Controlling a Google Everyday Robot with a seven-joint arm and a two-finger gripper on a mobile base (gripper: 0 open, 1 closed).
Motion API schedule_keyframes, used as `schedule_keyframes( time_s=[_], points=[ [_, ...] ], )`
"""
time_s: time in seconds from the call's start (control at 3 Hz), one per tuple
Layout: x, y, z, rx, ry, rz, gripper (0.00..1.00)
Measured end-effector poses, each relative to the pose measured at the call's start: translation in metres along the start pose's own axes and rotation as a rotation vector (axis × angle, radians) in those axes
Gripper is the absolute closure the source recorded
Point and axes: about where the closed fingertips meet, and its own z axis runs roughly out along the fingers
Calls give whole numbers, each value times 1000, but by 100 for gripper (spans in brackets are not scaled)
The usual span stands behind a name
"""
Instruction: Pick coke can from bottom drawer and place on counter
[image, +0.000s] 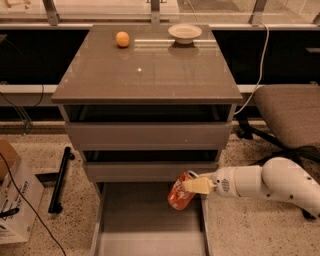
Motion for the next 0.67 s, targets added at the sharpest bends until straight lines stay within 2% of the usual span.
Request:
schedule_keyframes(
  time_s=[0.33, 0.67],
  points=[
    [-14, 9, -11, 23, -35, -72, 100],
    [-14, 9, -11, 23, -36, -72, 100]
  ],
)
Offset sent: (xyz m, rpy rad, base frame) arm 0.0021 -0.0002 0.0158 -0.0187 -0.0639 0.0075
